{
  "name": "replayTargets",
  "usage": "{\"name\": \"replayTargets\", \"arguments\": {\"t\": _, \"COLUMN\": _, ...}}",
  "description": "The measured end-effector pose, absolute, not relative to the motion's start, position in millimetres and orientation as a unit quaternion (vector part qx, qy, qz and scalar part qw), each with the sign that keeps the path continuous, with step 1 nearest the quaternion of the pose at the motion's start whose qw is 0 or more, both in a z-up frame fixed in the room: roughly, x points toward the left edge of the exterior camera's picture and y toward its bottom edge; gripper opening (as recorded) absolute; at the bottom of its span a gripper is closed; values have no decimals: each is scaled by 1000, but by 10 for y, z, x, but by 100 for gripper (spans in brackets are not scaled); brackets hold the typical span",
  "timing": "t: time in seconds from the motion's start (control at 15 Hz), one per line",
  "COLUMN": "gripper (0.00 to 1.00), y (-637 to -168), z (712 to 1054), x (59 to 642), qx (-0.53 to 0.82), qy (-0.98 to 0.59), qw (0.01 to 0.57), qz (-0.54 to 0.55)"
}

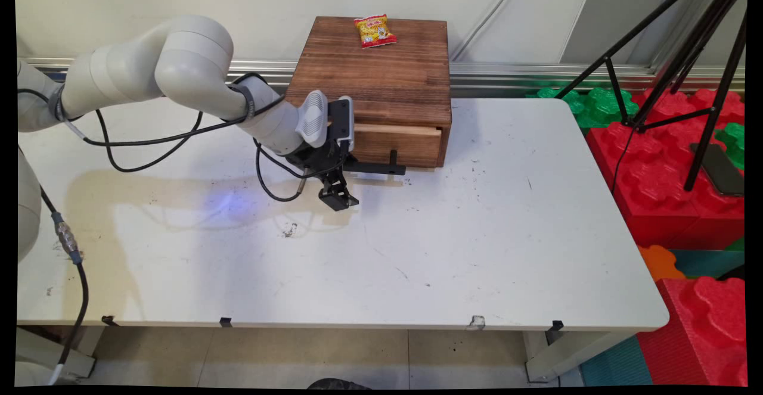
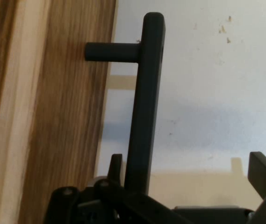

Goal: Open the drawer

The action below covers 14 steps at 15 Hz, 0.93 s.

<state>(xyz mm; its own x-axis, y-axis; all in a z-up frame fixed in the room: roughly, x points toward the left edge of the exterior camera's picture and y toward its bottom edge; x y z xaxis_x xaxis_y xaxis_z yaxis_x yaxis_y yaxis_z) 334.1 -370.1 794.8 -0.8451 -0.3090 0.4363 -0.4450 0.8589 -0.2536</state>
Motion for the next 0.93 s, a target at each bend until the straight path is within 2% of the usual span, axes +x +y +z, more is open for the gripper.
{"name": "replayTargets", "arguments": {"t": 0.93, "gripper": 100, "y": -3417, "z": 8012, "x": 3351, "qx": 231, "qy": -934, "qw": 219, "qz": 163}}
